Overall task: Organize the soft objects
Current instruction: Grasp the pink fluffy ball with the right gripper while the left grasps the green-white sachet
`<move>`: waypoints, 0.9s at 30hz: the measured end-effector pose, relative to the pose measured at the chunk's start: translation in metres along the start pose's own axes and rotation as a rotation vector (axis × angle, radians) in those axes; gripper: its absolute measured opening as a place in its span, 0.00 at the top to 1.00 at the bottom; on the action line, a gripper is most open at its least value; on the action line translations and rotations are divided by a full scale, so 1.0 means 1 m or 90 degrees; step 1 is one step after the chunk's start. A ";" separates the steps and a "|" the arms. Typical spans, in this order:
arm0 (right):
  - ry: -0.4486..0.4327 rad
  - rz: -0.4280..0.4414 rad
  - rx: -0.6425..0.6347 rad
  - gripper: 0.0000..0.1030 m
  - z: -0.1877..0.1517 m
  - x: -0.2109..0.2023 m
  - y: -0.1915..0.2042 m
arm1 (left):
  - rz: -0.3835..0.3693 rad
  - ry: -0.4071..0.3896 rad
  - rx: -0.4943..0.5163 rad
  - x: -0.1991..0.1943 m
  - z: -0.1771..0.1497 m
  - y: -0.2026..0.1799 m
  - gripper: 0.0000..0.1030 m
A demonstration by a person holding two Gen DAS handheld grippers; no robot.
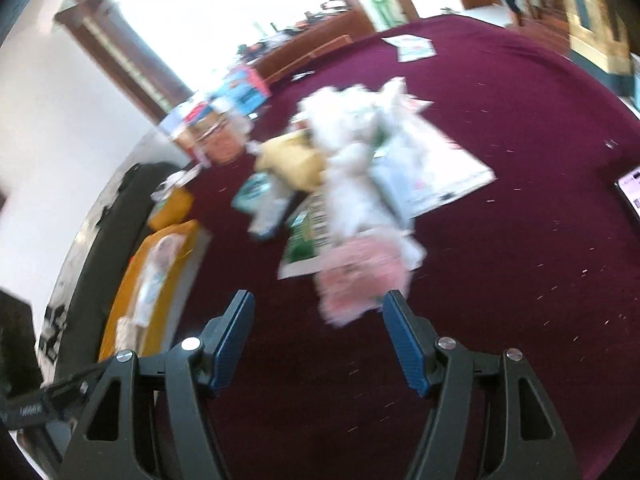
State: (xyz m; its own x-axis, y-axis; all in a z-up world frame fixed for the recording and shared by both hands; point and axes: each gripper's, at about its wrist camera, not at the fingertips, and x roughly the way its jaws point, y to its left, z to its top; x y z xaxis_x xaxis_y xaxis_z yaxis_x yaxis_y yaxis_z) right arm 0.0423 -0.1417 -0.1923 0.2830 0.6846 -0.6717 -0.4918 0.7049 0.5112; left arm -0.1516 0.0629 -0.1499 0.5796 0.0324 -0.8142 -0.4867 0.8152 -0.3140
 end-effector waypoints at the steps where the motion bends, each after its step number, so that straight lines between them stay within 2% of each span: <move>1: 0.001 -0.004 0.002 0.36 0.003 0.003 -0.004 | -0.002 0.010 0.000 0.004 0.000 -0.003 0.15; 9: 0.033 -0.048 -0.016 0.38 0.012 0.031 -0.008 | -0.011 0.036 0.015 0.022 0.004 -0.020 0.15; 10: 0.033 -0.061 -0.027 0.41 0.010 0.034 -0.005 | -0.013 0.036 0.019 0.023 0.004 -0.022 0.15; 12: 0.036 -0.093 -0.054 0.56 0.007 0.036 0.003 | -0.010 0.034 0.027 0.025 0.006 -0.025 0.15; 13: 0.035 -0.110 -0.069 0.56 0.006 0.036 0.006 | -0.009 0.035 0.026 0.028 0.006 -0.026 0.15; 16: 0.034 -0.105 -0.068 0.63 0.001 0.032 0.003 | -0.015 0.049 0.025 0.035 0.010 -0.030 0.15; 19: 0.031 -0.052 -0.053 0.66 -0.003 0.017 -0.007 | -0.019 0.051 0.042 0.043 0.017 -0.039 0.15; 25: 0.003 -0.095 -0.058 0.66 -0.002 0.008 -0.015 | -0.024 0.073 0.063 0.081 0.041 -0.063 0.16; 27: 0.002 -0.100 -0.050 0.66 -0.002 0.009 -0.016 | -0.020 0.082 0.075 0.100 0.052 -0.075 0.24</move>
State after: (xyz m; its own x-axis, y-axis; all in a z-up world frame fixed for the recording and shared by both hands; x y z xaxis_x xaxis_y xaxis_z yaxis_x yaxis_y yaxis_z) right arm 0.0511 -0.1470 -0.2079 0.3593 0.5660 -0.7420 -0.5045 0.7867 0.3559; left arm -0.0235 0.0353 -0.1827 0.5016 -0.0629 -0.8628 -0.3847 0.8771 -0.2876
